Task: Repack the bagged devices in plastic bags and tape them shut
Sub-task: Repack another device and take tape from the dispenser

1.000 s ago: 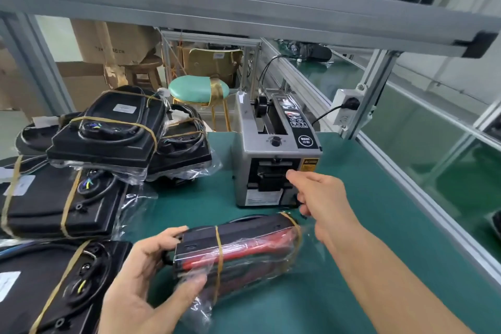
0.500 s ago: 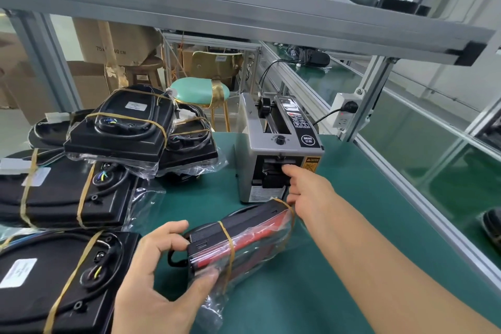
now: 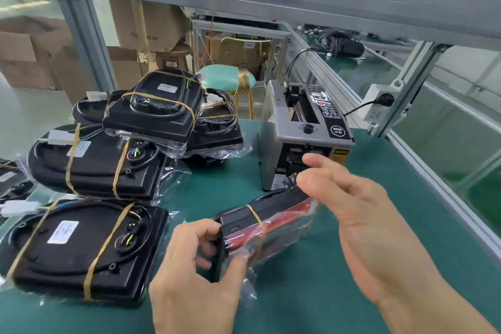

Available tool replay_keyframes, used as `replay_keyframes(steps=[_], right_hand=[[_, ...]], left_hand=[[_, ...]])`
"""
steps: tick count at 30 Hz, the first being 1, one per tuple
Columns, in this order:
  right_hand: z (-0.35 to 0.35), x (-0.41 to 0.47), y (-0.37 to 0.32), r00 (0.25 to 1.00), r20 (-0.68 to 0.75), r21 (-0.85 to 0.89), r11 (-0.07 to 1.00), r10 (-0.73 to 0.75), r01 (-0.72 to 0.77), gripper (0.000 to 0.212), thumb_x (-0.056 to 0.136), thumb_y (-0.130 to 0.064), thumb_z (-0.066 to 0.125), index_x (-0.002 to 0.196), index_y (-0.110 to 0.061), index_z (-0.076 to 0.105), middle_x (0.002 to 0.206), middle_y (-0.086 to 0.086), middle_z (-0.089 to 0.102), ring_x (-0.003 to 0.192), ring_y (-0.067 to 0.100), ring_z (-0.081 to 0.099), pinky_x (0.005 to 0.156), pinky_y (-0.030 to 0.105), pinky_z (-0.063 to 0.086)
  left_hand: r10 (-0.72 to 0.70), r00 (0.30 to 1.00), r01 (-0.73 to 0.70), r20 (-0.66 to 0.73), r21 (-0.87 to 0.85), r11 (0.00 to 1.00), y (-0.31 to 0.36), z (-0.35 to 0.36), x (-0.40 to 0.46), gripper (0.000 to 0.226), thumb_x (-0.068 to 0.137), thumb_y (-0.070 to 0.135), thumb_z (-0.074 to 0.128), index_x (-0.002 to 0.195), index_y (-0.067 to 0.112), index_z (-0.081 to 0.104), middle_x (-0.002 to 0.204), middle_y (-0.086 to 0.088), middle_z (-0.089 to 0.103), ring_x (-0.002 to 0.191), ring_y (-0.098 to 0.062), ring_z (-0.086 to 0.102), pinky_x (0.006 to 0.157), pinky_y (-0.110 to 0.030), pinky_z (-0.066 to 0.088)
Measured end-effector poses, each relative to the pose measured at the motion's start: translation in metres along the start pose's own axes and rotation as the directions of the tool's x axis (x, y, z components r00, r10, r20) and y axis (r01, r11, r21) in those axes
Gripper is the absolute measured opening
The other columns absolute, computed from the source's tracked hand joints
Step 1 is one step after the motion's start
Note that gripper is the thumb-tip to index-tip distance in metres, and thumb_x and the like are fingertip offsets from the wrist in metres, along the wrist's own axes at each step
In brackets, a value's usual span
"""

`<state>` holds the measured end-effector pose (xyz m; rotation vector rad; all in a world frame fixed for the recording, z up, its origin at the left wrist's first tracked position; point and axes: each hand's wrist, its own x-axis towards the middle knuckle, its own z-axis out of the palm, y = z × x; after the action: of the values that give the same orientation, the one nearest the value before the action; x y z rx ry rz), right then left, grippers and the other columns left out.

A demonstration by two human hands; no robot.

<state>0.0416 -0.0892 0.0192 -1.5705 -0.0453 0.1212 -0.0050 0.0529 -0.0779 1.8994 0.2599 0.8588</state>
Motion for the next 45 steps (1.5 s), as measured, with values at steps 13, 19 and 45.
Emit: replay_keyframes(steps=[13,19,45], right_hand=[[0.034,-0.015,0.042,0.998,-0.044,-0.238,0.971,-0.048,0.036,0.014,0.068,-0.041,0.071,0.065,-0.028,0.075,0.126,-0.043,0.044,0.132,-0.011,0.029,0.103,0.03,0.026],[0.032,-0.019,0.044,0.999,-0.055,-0.178,0.984,0.001,-0.01,0.013,0.072,-0.033,0.073,0.063,-0.024,0.075,0.126,-0.041,0.046,0.133,-0.01,0.029,0.113,0.038,0.022],[0.036,-0.023,0.05,0.992,-0.116,-0.211,0.977,-0.056,0.031,0.004,0.061,-0.033,0.072,0.058,-0.031,0.074,0.112,-0.047,0.047,0.126,-0.018,0.031,0.102,0.017,0.024]], left_hand=[[0.103,0.988,-0.082,0.114,-0.171,0.982,0.001,-0.01,-0.005,0.024,0.069,0.041,0.065,0.092,0.034,0.06,0.08,0.006,0.059,0.067,-0.015,0.056,0.057,-0.029,0.048],[0.119,0.986,-0.097,0.118,-0.174,0.98,0.001,-0.012,-0.005,0.023,0.069,0.04,0.068,0.091,0.034,0.062,0.081,0.008,0.061,0.066,-0.013,0.059,0.056,-0.027,0.051],[0.116,0.989,-0.096,0.093,-0.198,0.976,0.002,-0.01,-0.009,0.022,0.069,0.038,0.069,0.09,0.032,0.063,0.079,0.007,0.061,0.064,-0.014,0.06,0.058,-0.026,0.052]])
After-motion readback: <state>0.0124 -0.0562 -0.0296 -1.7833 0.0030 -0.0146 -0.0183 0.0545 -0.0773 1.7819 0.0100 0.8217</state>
